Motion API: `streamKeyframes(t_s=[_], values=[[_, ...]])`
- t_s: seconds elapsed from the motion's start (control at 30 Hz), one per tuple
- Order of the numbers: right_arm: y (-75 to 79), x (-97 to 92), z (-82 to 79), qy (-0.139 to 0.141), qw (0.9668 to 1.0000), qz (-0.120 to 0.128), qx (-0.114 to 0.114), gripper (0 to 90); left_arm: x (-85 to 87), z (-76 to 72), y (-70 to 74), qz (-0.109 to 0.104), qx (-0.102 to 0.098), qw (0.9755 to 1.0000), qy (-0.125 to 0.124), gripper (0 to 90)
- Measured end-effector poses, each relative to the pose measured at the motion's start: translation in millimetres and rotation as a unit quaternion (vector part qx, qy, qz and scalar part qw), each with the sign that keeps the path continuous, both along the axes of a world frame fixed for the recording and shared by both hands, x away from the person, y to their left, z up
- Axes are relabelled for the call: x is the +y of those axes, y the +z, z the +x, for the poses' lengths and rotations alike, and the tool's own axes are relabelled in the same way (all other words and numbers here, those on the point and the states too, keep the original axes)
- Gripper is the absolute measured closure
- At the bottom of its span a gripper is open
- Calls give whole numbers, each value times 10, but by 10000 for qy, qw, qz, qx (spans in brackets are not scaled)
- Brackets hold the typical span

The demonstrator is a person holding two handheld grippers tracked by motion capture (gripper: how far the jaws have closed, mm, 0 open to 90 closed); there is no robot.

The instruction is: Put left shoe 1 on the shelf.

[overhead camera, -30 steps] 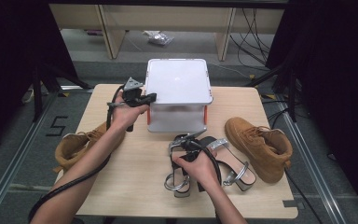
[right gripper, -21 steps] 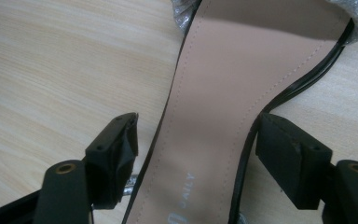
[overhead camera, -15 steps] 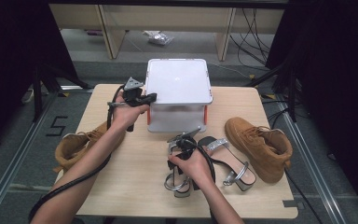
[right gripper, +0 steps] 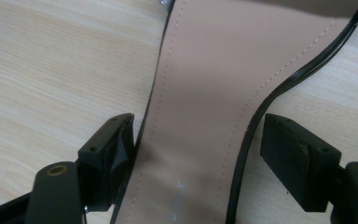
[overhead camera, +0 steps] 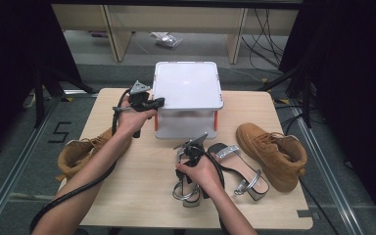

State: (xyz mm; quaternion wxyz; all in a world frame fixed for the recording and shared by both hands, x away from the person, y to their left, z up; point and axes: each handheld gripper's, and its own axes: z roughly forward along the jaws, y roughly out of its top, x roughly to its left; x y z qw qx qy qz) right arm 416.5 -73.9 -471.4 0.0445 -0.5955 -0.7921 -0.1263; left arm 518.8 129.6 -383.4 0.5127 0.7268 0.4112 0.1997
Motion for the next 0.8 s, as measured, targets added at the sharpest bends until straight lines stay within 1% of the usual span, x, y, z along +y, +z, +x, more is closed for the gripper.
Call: streamKeyframes(t_s=[0.03, 0.07, 0.1, 0.13, 0.17, 0.2, 0.27, 0.3, 0.37, 0.4, 0.43, 0.47, 0.5, 0.53, 0.57, 0.6, 0.67, 0.7, 0.8], values=[[9, 33, -16, -178, 9998, 14, 127, 271, 0, 0, 0, 0, 0, 10000, 0, 893], [9, 33, -16, -178, 9998, 14, 127, 271, -1, 1, 1, -3, 7, 10000, 1, 893], [-26, 61, -14, -154, 9996, -87, 207, 279, -1, 2, 2, 5, 8, 10000, 7, 893], [-46, 70, -18, -121, 9998, -61, 153, 287, -1, 2, 2, 11, 3, 10000, 3, 893], [-41, 86, -15, -79, 9995, -105, 289, 296, -1, 1, 2, 12, 5, 10000, 6, 893], [-41, 86, -15, -79, 9995, -105, 289, 296, -1, 1, 2, 12, 5, 10000, 6, 893], [-53, 81, -5, 81, 9997, -94, 233, 330, -1, 1, 2, 13, 5, 10000, 8, 893], [-45, 85, -4, 41, 9995, -110, 295, 338, 0, 1, 4, 26, -1, 10000, 1, 893], [-48, 72, -5, 43, 9995, -124, 275, 353, 2, 2, 5, 32, 2, 10000, -2, 893], [-30, 43, -6, 226, 9990, -211, 338, 371, 2, 3, 3, 13, 11, 10000, 3, 893], [-30, 43, -6, 226, 9990, -211, 338, 371, 2, 3, 3, 13, 11, 10000, 3, 893], [-27, 36, -18, 293, 9987, -318, 254, 377, 2, 3, 3, 12, 12, 10000, 3, 893], [-9, -1, -25, 501, 9975, -378, 335, 390, 1, 3, 3, 12, 10, 10000, 1, 893], [-13, -17, -34, 573, 9971, -447, 227, 393, 2, 3, 2, 11, 7, 10000, 3, 893], [-13, -17, -34, 573, 9971, -447, 227, 393, 2, 3, 2, 11, 7, 10000, 3, 893], [-5, -54, -47, 707, 9960, -487, 248, 401, 6, 2, 2, 5, 12, 10000, 5, 893], [-2, -62, -53, 739, 9956, -523, 245, 402, 7, 3, 3, 2, 18, 10000, 5, 893], [1, -71, -66, 769, 9951, -590, 203, 403, 2, 5, 7, 23, 14, 10000, -4, 893], [2, -66, -69, 802, 9947, -618, 197, 400, -5, 5, 9, 28, 21, 10000, -6, 893]])
